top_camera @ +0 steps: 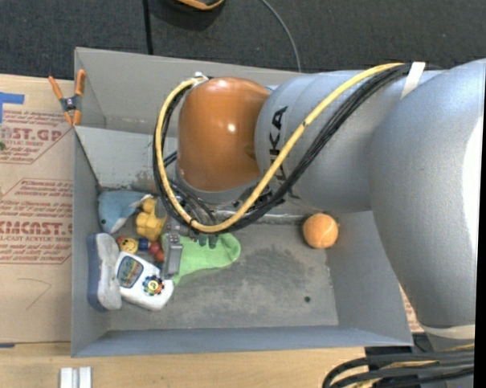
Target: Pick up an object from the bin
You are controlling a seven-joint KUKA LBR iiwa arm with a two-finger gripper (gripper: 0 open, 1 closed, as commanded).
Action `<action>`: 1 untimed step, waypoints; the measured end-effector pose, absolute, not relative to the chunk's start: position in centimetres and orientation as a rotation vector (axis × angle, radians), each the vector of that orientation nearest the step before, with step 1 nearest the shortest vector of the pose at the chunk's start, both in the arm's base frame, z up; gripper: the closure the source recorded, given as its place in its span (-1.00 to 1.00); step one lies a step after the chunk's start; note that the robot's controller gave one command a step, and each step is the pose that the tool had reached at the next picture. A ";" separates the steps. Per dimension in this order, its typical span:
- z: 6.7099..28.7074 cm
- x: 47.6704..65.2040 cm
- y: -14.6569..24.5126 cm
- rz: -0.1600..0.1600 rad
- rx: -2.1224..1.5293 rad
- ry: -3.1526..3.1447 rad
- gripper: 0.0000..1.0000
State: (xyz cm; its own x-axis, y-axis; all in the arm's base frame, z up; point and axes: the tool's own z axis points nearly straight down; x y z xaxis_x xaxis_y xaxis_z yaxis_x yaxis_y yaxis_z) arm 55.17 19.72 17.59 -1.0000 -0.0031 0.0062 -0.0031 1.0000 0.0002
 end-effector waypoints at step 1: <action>18.1 55.4 19.6 -0.002 0.001 -3.143 -1.00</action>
Offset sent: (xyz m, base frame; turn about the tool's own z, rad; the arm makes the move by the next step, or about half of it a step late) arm -0.0095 -0.0679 -0.1059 -0.3244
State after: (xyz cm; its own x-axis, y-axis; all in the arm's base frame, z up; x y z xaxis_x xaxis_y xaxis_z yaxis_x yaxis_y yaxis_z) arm 55.37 19.61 18.07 -1.0000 -0.0009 -0.0013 -0.0009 1.0000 0.0013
